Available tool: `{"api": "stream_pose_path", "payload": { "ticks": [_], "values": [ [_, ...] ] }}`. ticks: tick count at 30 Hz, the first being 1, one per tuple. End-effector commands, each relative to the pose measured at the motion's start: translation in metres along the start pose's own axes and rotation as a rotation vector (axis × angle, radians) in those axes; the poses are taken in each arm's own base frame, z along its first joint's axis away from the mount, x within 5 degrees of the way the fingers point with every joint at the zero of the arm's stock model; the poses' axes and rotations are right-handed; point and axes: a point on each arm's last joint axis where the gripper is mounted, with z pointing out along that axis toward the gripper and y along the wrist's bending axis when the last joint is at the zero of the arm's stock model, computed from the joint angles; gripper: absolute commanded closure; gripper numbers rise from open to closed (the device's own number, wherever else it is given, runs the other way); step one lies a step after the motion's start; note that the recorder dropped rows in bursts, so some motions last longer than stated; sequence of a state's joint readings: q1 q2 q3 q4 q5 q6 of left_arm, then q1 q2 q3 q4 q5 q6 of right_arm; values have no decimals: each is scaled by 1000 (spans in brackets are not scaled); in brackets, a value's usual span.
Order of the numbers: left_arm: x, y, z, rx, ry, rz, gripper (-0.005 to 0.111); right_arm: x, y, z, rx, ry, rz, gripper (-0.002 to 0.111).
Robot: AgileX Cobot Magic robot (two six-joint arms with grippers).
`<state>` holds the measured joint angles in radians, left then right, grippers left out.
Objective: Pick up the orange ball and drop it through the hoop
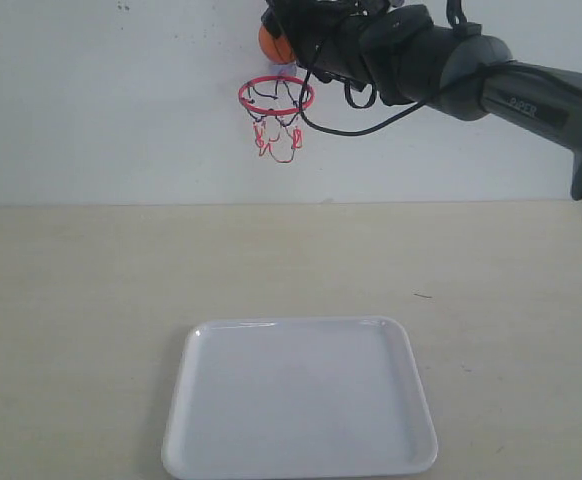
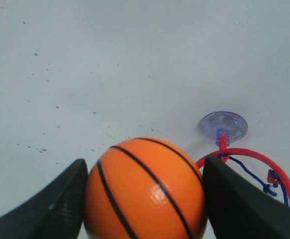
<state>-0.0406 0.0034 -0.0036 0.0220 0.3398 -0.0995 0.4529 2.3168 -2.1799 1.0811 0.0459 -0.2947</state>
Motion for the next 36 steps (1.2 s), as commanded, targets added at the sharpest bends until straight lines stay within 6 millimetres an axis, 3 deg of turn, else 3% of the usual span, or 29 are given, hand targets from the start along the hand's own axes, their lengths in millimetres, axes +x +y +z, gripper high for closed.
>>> {"api": "stream_pose_path", "payload": {
  "ticks": [1,4,6,14,19,25,30,36],
  "values": [
    [1,0,0,6,-4,5,103,4,-9,4,17,1,-2,43],
    [1,0,0,6,-4,5,103,4,-10,5,21,-7,0,43],
    [1,0,0,6,-4,5,103,5,-10,5,19,-1,2,35],
    [1,0,0,6,-4,5,103,2,-13,3,8,45,9,38],
    [1,0,0,6,-4,5,103,-36,-7,-17,-48,121,-95,63],
    [1,0,0,6,-4,5,103,-73,-36,-49,-41,351,-229,108],
    [1,0,0,6,-4,5,103,-90,-54,-70,-31,486,-232,108],
    [1,0,0,6,-4,5,103,-81,-69,-94,-3,651,-185,108]
  ]
}}
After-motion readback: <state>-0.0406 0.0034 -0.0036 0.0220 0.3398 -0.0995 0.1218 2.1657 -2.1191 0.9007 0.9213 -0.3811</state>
